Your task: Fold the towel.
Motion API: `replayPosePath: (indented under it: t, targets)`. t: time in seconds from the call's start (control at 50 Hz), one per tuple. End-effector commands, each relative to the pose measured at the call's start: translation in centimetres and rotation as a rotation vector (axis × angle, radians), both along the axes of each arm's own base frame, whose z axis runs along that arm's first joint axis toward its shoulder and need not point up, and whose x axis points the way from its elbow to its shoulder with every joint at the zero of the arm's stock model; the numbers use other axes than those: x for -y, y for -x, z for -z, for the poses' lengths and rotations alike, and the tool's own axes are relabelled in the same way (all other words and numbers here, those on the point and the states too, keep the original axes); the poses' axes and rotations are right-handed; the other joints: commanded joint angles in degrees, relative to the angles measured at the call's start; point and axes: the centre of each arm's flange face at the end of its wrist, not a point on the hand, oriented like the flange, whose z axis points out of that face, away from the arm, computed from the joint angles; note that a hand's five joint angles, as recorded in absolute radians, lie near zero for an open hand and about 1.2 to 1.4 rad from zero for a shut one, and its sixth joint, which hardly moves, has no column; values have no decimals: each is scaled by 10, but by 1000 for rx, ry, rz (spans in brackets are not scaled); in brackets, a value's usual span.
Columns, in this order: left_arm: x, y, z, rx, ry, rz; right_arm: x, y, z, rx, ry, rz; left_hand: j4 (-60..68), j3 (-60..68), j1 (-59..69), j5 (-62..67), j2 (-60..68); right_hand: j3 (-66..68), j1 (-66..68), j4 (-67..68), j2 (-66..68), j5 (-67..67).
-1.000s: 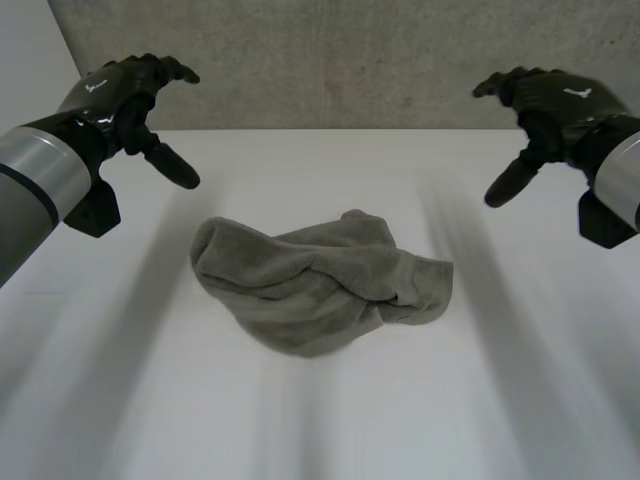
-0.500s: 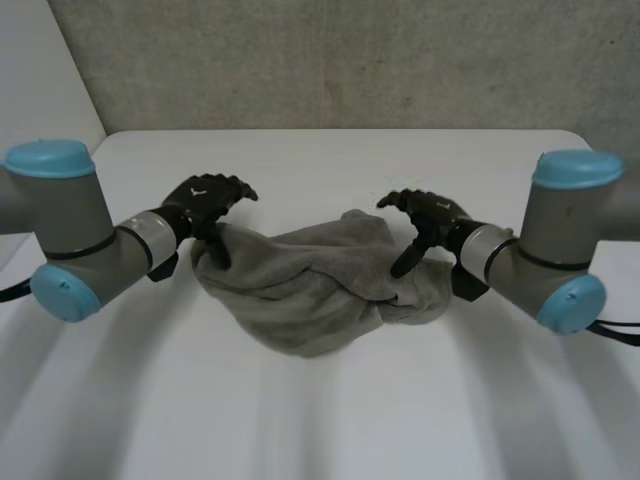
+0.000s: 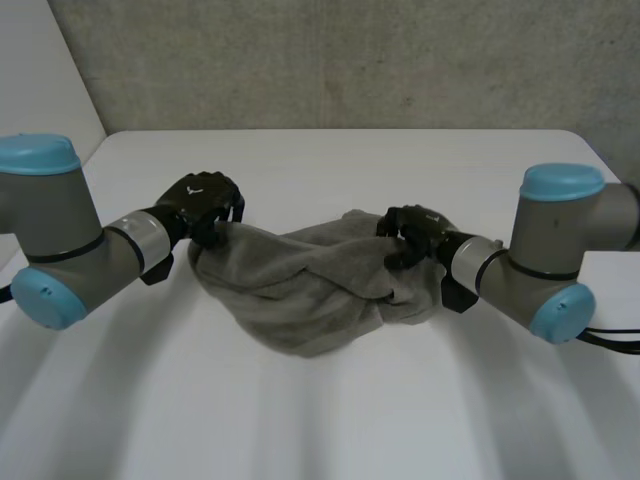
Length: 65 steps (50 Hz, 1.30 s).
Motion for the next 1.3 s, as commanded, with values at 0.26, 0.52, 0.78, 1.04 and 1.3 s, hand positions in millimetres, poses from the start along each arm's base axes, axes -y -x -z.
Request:
replayPosePath:
  t: [0.26, 0.52, 0.78, 1.04, 1.3]
  targets:
    - [4, 1, 3, -6, 25, 7, -13, 10, -40, -78, 146, -28, -38, -33, 182, 178, 180, -30, 127, -44, 141, 126]
    - [6, 0, 32, 59, 13, 16, -27, 14, -18, -146, 96, -54, -38, -33, -190, -193, -191, -30, 35, -44, 50, 34]
    - [11, 1, 33, 145, 93, 46, -22, 11, -28, -172, 169, -78, -38, -33, 182, 178, 180, -30, 127, -44, 141, 126]
    - [36, 0, -178, -108, 654, -175, 4, 5, -255, 134, 956, 24, -38, -33, 182, 178, 180, -30, 127, -44, 141, 126]
    - [-18, -17, -215, -364, 728, -103, -31, 20, -219, 27, 943, -87, -38, -33, 182, 178, 180, -30, 127, -44, 141, 126]
